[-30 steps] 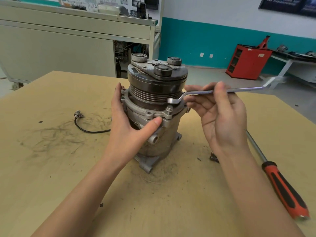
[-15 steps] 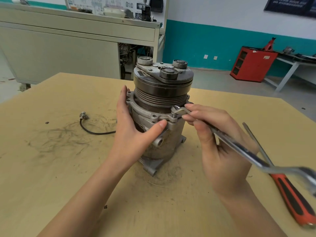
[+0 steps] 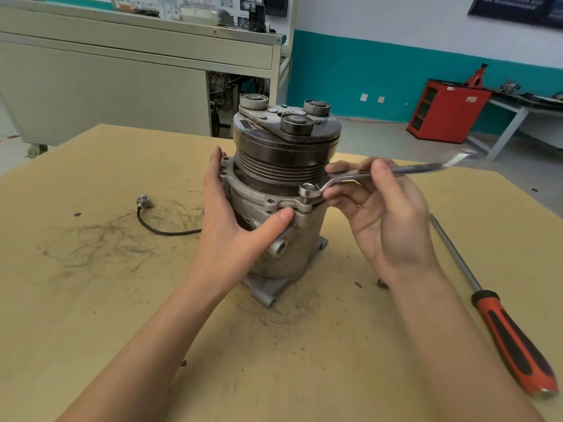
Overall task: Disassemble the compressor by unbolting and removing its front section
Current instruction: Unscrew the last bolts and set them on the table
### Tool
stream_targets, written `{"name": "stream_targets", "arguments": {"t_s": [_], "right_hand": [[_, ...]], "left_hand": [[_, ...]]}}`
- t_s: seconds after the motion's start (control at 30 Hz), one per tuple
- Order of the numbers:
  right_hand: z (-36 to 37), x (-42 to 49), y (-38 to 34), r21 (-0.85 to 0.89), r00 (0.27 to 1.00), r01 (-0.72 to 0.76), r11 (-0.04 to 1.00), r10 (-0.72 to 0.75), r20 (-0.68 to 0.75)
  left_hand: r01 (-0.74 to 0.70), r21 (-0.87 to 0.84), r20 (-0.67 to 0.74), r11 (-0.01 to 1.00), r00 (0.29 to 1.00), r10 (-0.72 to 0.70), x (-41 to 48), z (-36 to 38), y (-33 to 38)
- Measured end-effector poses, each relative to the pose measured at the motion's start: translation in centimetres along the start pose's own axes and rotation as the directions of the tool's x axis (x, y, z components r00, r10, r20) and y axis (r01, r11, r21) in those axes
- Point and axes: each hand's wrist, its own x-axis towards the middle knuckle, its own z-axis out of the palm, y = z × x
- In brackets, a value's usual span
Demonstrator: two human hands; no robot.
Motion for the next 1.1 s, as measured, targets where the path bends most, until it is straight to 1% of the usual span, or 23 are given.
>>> {"name": "stream_targets", "arguments": {"t_s": [0.03,0.07,0.13,0.2,0.23,0.3,0.37,0.43,0.47,0.53,0.63,0.7,0.73,0.77,0.8,0.83,0.87,0.9,0.93,1.0,1.03,1.07,1.1], "right_hand": [[-0.2,0.4,-0.1,0.095,0.993,-0.115,0.989,0.116,-0.004],[-0.3,0.6,0.0,0.161,0.982,-0.183,0.970,0.188,-0.014],[-0.3,0.7,0.3,0.221,0.976,-0.198,0.955,0.213,-0.047],[-0.3,0.3,0.0,0.184,0.987,-0.097,0.978,0.118,-0.106],[-0.3,0.1,-0.3,0.118,0.989,-0.022,0.993,0.038,-0.141],[0.0,-0.7,-0.9,-0.108,0.971,0.141,0.984,-0.158,-0.178],[0.6,-1.8,-1.0,-0.350,0.923,0.299,0.888,-0.362,-0.130],[1.3,-2.6,-0.9,-0.493,0.862,0.437,0.752,-0.506,-0.008],[1.6,-2.9,-0.7,-0.539,0.836,0.489,0.686,-0.544,0.066],[1.8,-3.2,-0.4,-0.615,0.806,0.542,0.573,-0.561,0.188],[1.7,-3.6,0.0,-0.692,0.767,0.588,0.419,-0.559,0.313],[1.7,-3.8,0.3,-0.727,0.732,0.607,0.321,-0.581,0.356],[1.7,-3.8,0.5,-0.725,0.727,0.611,0.320,-0.588,0.354],[1.8,-3.7,0.6,-0.701,0.739,0.609,0.372,-0.588,0.330],[1.8,-3.5,0.6,-0.650,0.768,0.593,0.475,-0.575,0.281],[1.7,-3.0,0.6,-0.573,0.815,0.549,0.608,-0.541,0.206],[1.6,-2.4,0.5,-0.470,0.872,0.469,0.748,-0.478,0.109],[1.4,-1.6,0.3,-0.342,0.928,0.354,0.870,-0.373,0.013],[1.2,-0.8,0.0,-0.206,0.971,0.218,0.954,-0.234,-0.053],[0.7,0.3,-0.4,-0.028,0.997,-0.010,1.000,0.008,-0.078],[0.4,0.6,-0.5,0.010,0.995,-0.074,0.997,0.074,-0.066],[0.3,0.8,-0.6,0.028,0.994,-0.095,0.995,0.096,-0.057],[0.2,0.7,-0.7,0.035,0.995,-0.075,0.997,0.077,-0.056]], "left_hand": [[0.000,-0.004,0.000,1.000,1.000,0.000,0.0,0.0,0.0],[0.002,-0.009,0.000,1.000,1.000,-0.002,0.0,0.0,0.0],[0.007,-0.013,0.000,1.000,1.000,-0.007,0.0,0.0,0.0],[0.008,-0.007,-0.001,1.000,1.000,-0.008,0.0,0.1,0.0],[0.010,-0.004,-0.002,1.000,1.000,-0.010,0.0,0.1,-0.1],[0.013,0.006,-0.001,1.000,1.000,-0.013,0.0,0.0,-0.1],[0.014,0.017,-0.002,1.000,1.000,-0.014,0.0,0.0,-0.1],[0.013,0.020,-0.006,1.000,1.000,-0.012,0.0,0.0,-0.1],[0.010,0.018,-0.007,1.000,1.000,-0.010,0.0,0.0,0.0],[0.007,0.014,-0.008,1.000,1.000,-0.007,0.0,0.0,0.0],[0.005,0.018,-0.008,1.000,1.000,-0.005,0.0,0.0,0.0],[0.005,0.015,-0.006,1.000,1.000,-0.005,0.0,0.0,0.0],[0.006,0.011,-0.005,1.000,1.000,-0.006,0.0,0.0,0.0],[0.008,0.008,-0.004,1.000,1.000,-0.008,-0.1,0.1,0.1],[0.010,0.005,-0.005,1.000,1.000,-0.010,-0.1,0.1,0.1],[0.011,0.005,-0.005,1.000,1.000,-0.011,-0.1,0.1,0.1],[0.012,0.007,-0.006,1.000,1.000,-0.011,-0.1,0.1,0.1],[0.011,0.009,-0.007,1.000,1.000,-0.010,0.0,0.1,0.1],[0.010,0.008,-0.007,1.000,1.000,-0.010,0.0,0.1,0.1],[0.011,0.007,-0.004,1.000,1.000,-0.011,-0.1,0.1,0.1],[0.013,0.006,-0.003,1.000,1.000,-0.013,-0.1,0.1,0.1],[0.015,0.005,-0.003,1.000,1.000,-0.015,-0.1,0.1,0.1],[0.017,0.004,-0.004,1.000,1.000,-0.017,-0.1,0.1,0.1]]}}
